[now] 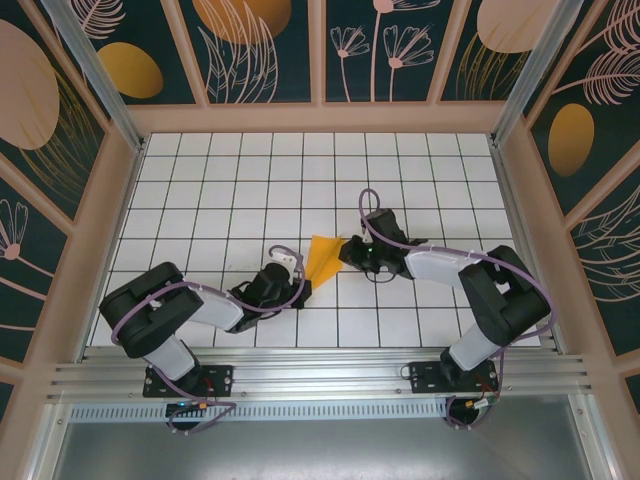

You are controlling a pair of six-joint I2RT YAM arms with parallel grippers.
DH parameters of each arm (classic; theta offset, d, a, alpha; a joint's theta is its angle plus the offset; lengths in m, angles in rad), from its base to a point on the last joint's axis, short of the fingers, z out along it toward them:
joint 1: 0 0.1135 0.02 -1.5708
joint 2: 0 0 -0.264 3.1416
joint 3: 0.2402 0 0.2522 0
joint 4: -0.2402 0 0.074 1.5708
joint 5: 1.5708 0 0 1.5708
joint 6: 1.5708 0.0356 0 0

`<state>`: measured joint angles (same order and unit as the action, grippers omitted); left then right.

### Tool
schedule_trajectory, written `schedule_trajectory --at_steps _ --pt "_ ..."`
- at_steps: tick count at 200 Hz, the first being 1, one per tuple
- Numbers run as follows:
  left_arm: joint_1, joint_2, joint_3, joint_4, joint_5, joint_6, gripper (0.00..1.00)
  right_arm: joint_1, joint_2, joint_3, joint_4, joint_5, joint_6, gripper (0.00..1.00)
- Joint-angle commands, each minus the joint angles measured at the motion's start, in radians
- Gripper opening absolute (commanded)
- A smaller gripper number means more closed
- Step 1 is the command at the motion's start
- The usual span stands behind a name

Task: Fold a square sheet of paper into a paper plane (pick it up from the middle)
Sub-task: Fourth fold the wing at the center of the table.

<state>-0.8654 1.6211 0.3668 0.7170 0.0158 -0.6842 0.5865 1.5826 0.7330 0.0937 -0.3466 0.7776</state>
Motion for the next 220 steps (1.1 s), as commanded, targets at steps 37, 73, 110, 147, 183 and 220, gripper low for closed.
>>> schedule_trajectory --at_steps 37,73,110,147,183,220 --pt "0.025 0.039 -0.061 0.214 0.042 -0.179 0.01 0.037 0.034 0.077 -0.002 -0.107 -0.093 0.14" --pt "0.045 0.071 -0.091 0.297 0.078 -0.248 0.01 0.058 0.082 0.121 -0.005 -0.144 -0.119 0.14" --pt "0.059 0.119 -0.118 0.365 0.091 -0.313 0.01 0.080 0.137 0.171 -0.021 -0.155 -0.134 0.14" --pt "0.077 0.138 -0.163 0.445 0.099 -0.374 0.01 0.093 0.176 0.199 -0.024 -0.159 -0.138 0.14" --pt "0.084 0.173 -0.174 0.470 0.098 -0.433 0.01 0.101 0.215 0.232 -0.031 -0.173 -0.147 0.14" --pt "0.086 0.205 -0.161 0.440 0.105 -0.467 0.01 0.114 0.249 0.263 -0.030 -0.178 -0.147 0.15"
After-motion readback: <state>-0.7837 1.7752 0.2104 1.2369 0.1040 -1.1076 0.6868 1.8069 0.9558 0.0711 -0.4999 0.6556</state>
